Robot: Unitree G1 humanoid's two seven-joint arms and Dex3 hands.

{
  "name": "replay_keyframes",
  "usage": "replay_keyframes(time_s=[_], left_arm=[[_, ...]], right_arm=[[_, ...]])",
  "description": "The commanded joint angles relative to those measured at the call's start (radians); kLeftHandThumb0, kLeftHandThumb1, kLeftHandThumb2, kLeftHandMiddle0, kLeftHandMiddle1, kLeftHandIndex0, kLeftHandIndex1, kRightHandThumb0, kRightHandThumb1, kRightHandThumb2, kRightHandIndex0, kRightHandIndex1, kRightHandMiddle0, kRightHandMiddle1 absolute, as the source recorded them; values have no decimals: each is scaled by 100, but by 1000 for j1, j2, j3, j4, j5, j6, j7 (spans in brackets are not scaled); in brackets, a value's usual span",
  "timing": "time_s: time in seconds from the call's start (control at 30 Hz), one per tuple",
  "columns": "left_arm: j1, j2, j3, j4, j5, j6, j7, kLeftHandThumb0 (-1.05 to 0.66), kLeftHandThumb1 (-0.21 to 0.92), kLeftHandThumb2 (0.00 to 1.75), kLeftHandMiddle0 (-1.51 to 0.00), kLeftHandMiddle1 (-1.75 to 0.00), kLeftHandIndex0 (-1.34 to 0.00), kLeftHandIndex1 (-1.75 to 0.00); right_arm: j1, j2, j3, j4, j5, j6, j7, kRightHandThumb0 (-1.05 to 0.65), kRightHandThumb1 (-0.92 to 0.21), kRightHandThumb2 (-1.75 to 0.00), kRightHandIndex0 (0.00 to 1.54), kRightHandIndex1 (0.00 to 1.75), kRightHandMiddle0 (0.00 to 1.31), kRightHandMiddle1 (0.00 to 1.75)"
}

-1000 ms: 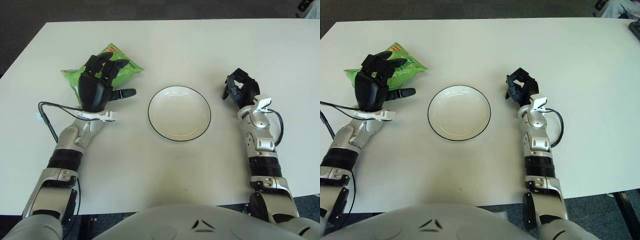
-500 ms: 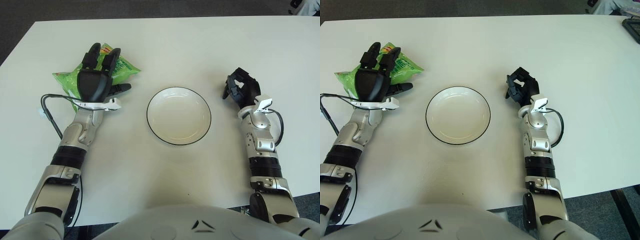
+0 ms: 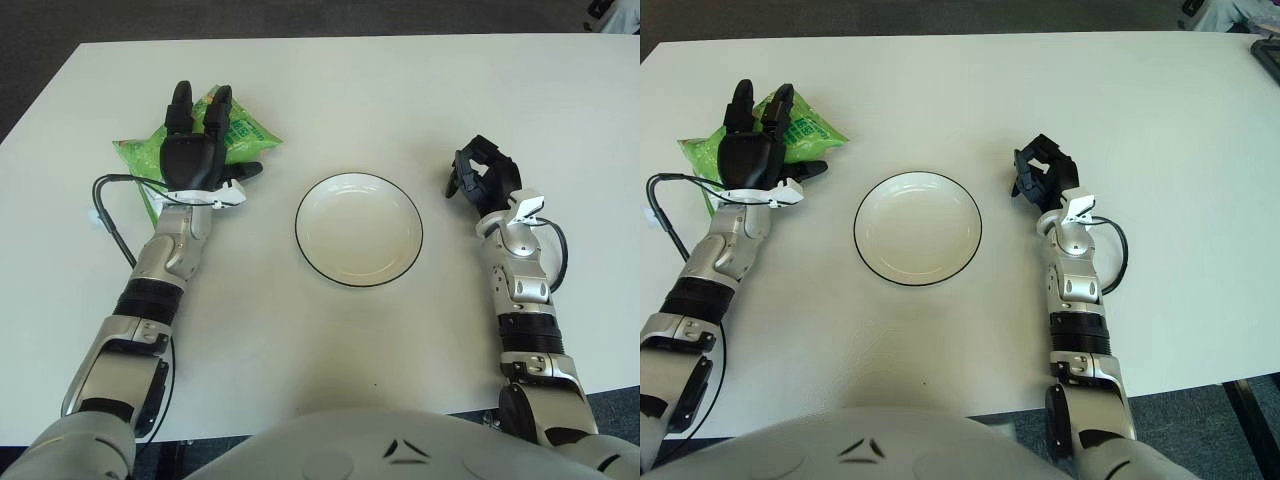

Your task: Put the snack into the plate.

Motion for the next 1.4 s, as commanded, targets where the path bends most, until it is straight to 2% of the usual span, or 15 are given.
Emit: replay_keyframes(time_s=[0.0, 0.27, 0.47, 0.73, 0.8, 0.9, 1.03, 1.13, 1.2, 1.27, 1.3, 1.37], left_arm=[[-12, -10, -8, -6, -17, 77, -64, -83, 92, 19, 0, 0, -14, -3], [-39, -18, -39, -2, 17, 250, -174, -94, 92, 35, 0, 0, -5, 0], [-48, -6, -67, 33, 27, 299, -177, -100, 92, 45, 0, 0, -3, 0], [-48, -12, -82, 39, 17, 372, -197, -102, 92, 47, 0, 0, -2, 0], [-48, -16, -81, 44, 8, 381, -193, -101, 92, 46, -5, -2, -6, -2], [-50, -20, -82, 53, -3, 385, -182, -90, 92, 36, -27, -4, -25, -7], [-52, -20, -84, 58, -13, 387, -177, -81, 92, 29, -42, -8, -38, -12], [-56, -20, -85, 53, -26, 402, -218, -75, 92, 24, -51, -13, -45, -16], [-60, -18, -87, 48, -35, 413, -255, -70, 92, 21, -44, -35, -46, -19], [-64, -15, -88, 46, -40, 419, -280, -62, 92, 13, -33, -66, -42, -32], [-65, -14, -89, 45, -41, 420, -287, -59, 92, 11, -30, -73, -40, -36], [-70, -12, -89, 55, -43, 417, -290, -48, 90, 5, -23, -97, -32, -64]], right_arm=[[137, 48, 12, 120, 4, 49, 8, -42, -92, -45, 98, 175, 67, 171], [138, 46, 13, 120, 1, 47, 11, -42, -92, -45, 98, 175, 67, 172], [140, 47, 14, 114, -1, 50, 12, -42, -92, -45, 97, 175, 66, 173], [144, 45, 15, 108, 0, 50, 16, -42, -92, -45, 97, 175, 65, 174], [144, 45, 15, 108, 0, 51, 17, -42, -92, -45, 97, 175, 65, 174], [144, 42, 16, 108, 0, 52, 20, -42, -92, -46, 96, 175, 65, 175], [144, 39, 17, 109, -1, 54, 24, -42, -92, -46, 96, 175, 65, 175], [144, 35, 18, 110, -1, 54, 29, -42, -92, -46, 96, 175, 65, 175], [144, 33, 20, 110, -1, 54, 33, -42, -92, -46, 96, 175, 66, 175], [144, 32, 21, 110, -1, 54, 36, -42, -92, -46, 96, 175, 66, 175], [144, 31, 21, 110, -1, 54, 37, -42, -92, -46, 96, 175, 66, 175], [143, 31, 22, 110, -1, 54, 41, -42, -92, -46, 96, 175, 66, 175]])
